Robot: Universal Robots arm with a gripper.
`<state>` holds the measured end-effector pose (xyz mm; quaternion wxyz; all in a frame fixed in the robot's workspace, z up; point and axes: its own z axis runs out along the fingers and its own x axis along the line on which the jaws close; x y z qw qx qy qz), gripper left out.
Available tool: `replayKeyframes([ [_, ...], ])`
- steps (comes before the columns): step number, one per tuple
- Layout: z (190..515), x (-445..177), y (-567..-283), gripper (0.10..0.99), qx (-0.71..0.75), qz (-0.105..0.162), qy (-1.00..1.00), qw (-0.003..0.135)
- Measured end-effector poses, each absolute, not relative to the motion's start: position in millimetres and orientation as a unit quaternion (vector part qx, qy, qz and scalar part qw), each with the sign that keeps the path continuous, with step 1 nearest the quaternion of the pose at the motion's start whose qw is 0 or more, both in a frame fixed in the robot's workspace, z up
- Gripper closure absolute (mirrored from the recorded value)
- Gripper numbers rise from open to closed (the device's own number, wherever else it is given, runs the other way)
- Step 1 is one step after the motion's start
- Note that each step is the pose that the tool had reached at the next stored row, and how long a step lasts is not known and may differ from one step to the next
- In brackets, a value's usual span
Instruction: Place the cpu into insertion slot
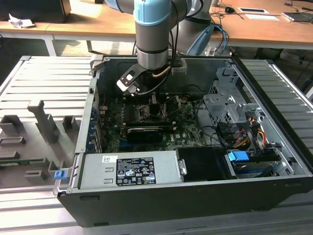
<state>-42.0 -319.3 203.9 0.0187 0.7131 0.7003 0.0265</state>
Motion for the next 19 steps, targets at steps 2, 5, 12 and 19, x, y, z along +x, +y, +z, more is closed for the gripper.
replayKeyframes([
  [2, 204, -42, -319, 0.557, 0.713, 0.026, 0.700, 0.019],
  [5, 204, -42, -319, 0.482, 0.713, 0.027, 0.700, 0.019],
  [12, 211, -42, -319, 0.561, 0.713, 0.026, 0.700, 0.019],
  [19, 216, -42, -319, 0.980, 0.713, 0.027, 0.700, 0.019],
])
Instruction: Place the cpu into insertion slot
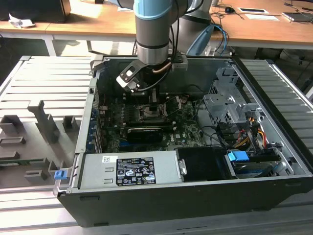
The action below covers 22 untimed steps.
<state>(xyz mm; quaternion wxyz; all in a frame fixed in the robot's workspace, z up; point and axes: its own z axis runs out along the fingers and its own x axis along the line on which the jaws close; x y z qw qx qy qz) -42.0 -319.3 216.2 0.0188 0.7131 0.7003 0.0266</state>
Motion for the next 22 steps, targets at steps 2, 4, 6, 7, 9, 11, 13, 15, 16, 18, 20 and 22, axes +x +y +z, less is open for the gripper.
replayKeyframes([
  [2, 218.0, -42.0, -319.3, 0.980, 0.713, 0.026, 0.700, 0.019],
  [4, 219.9, -42.0, -319.3, 0.980, 0.713, 0.026, 0.700, 0.019],
  [6, 220.2, -40.7, -319.4, 0.980, 0.713, 0.026, 0.700, 0.019],
  [7, 220.1, -40.7, -319.3, 0.980, 0.713, 0.026, 0.700, 0.019],
  [9, 220.6, -40.7, -319.3, 0.980, 0.713, 0.026, 0.700, 0.019],
  [11, 221.3, -40.7, -319.3, 0.980, 0.713, 0.026, 0.700, 0.019],
  [13, 221.4, -40.7, -319.3, 0.980, 0.713, 0.026, 0.700, 0.019],
  [15, 221.9, -40.8, -319.4, 0.980, 0.713, 0.026, 0.700, 0.019],
  [16, 222.1, -40.7, -319.3, 0.980, 0.713, 0.026, 0.700, 0.019],
  [18, 222.5, -40.7, -319.3, 0.980, 0.713, 0.026, 0.700, 0.019],
  [20, 222.8, -40.7, -319.3, 0.980, 0.713, 0.026, 0.700, 0.019],
  [22, 223.0, -40.7, -319.3, 0.980, 0.713, 0.026, 0.700, 0.019],
])
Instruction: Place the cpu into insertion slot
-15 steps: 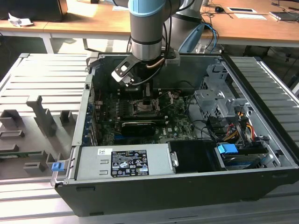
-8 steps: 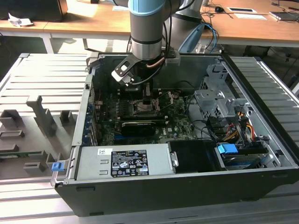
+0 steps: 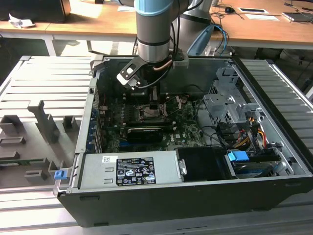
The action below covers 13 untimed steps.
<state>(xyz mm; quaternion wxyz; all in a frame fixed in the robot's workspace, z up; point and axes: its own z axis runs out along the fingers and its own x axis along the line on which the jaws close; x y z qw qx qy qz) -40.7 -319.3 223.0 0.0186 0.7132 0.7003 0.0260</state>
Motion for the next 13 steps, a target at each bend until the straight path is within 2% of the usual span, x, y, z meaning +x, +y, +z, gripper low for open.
replayKeyframes([
  [13, 230.2, -40.7, -319.3, 0.980, 0.713, 0.026, 0.700, 0.019],
])
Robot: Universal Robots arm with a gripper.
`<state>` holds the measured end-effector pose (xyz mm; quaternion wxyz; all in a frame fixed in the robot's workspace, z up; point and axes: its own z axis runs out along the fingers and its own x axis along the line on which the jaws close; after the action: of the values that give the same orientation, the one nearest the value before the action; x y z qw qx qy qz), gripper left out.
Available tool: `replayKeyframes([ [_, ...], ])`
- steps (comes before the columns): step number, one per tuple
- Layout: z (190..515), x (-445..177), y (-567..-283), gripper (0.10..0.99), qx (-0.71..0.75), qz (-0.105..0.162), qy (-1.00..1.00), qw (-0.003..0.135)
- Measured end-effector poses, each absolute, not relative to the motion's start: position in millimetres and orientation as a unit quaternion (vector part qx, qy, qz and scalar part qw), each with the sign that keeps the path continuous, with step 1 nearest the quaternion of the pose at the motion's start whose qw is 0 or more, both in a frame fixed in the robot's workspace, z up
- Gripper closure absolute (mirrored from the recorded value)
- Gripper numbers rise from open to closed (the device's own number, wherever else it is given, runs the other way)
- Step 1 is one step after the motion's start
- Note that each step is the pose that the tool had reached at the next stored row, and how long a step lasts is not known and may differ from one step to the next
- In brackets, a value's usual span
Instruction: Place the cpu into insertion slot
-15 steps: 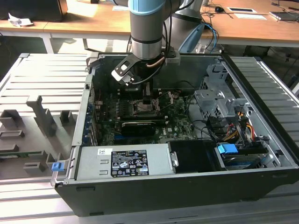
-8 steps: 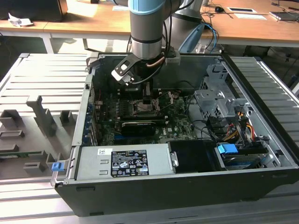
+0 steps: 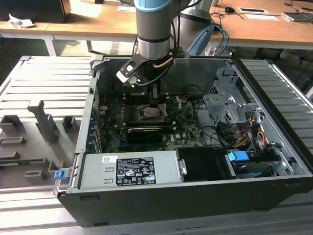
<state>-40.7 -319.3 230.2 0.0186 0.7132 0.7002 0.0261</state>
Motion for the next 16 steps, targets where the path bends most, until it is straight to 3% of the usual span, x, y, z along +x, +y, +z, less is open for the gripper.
replayKeyframes([
  [16, 233.8, -40.7, -319.0, 0.980, 0.713, 0.026, 0.700, 0.019],
])
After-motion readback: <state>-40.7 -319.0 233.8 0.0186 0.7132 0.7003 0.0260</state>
